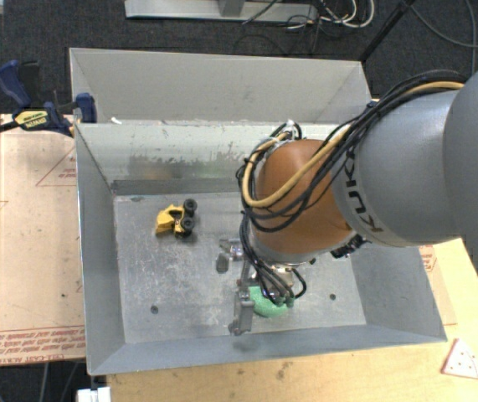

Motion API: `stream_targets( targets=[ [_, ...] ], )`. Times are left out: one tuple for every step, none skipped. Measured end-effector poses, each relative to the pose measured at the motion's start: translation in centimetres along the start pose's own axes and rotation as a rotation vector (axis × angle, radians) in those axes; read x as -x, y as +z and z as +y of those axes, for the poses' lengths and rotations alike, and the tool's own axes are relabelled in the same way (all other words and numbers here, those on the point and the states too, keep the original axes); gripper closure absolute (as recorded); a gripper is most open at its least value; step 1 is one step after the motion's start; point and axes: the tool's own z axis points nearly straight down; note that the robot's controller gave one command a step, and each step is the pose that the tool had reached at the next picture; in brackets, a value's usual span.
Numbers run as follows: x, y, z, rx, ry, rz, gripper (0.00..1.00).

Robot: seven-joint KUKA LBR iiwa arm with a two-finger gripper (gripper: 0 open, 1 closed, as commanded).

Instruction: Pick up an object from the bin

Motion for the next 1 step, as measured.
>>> stream_targets(
  targets=[
    [0.19,-0.39,-0.04,0.001,0.003,-0.007,0.00]
  ],
)
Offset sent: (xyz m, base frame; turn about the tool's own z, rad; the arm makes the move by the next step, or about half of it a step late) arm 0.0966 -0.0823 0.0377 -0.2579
